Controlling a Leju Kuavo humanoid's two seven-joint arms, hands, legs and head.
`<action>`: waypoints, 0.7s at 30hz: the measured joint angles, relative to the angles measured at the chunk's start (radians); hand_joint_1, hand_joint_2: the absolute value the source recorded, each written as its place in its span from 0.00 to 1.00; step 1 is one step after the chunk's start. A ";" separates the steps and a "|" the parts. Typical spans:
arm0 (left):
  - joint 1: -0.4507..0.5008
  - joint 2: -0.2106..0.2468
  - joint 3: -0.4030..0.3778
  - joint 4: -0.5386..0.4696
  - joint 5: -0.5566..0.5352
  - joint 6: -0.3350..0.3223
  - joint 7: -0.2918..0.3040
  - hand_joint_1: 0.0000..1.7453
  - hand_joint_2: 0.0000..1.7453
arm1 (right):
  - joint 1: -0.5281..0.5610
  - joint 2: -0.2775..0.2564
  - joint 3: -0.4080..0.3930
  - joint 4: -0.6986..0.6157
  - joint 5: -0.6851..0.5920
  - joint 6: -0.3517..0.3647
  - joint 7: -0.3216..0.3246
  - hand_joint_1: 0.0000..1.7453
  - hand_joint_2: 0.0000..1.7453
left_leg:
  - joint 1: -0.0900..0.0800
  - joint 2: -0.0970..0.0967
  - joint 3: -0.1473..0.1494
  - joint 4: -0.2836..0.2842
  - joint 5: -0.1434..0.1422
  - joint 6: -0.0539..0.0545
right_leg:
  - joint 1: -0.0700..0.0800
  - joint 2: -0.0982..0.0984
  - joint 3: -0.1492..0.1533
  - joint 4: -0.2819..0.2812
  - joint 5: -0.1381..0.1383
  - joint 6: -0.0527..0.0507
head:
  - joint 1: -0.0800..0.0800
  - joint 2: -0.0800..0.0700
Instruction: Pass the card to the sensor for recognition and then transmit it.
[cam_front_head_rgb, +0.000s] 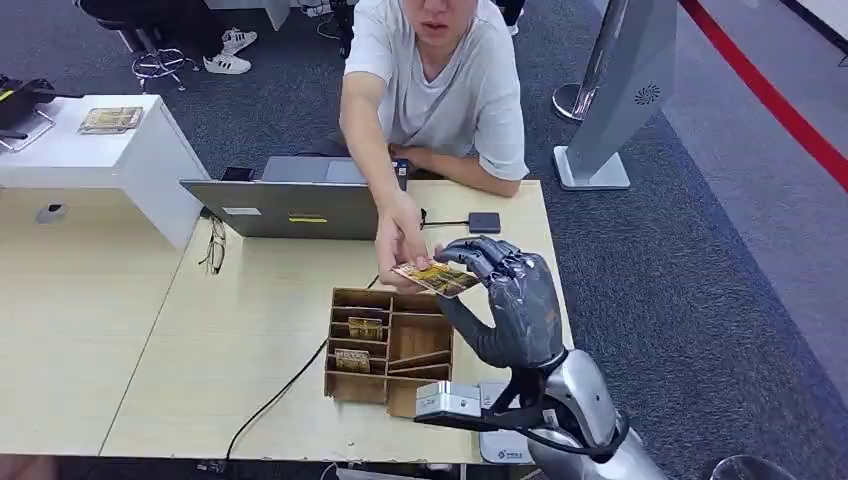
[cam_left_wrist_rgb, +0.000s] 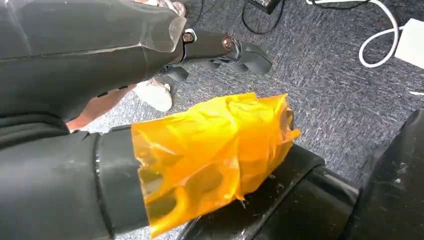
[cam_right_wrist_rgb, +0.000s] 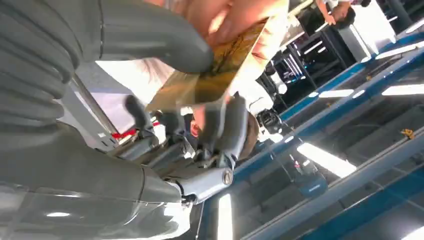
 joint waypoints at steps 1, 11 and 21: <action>0.000 0.000 0.000 0.000 0.000 0.000 0.000 0.00 0.00 | -0.001 0.000 0.003 0.003 0.000 0.000 0.000 0.23 1.00 | 0.000 0.000 0.000 0.000 0.000 0.000 | 0.000 0.000 0.000 0.000 0.000 0.000 | 0.000 0.000; 0.000 0.000 -0.006 0.000 0.000 -0.001 0.008 0.00 0.00 | -0.006 -0.001 0.015 0.023 -0.008 0.029 0.005 0.00 1.00 | 0.000 0.000 0.000 0.000 0.000 0.000 | 0.000 0.000 0.000 0.000 0.000 0.000 | 0.000 0.000; 0.000 0.000 -0.014 0.000 0.015 0.000 0.016 0.00 0.00 | 0.033 -0.003 0.006 0.027 -0.148 0.040 -0.068 0.00 1.00 | 0.000 0.000 0.000 0.000 0.000 0.000 | 0.000 0.000 0.000 0.000 0.000 0.000 | 0.000 0.000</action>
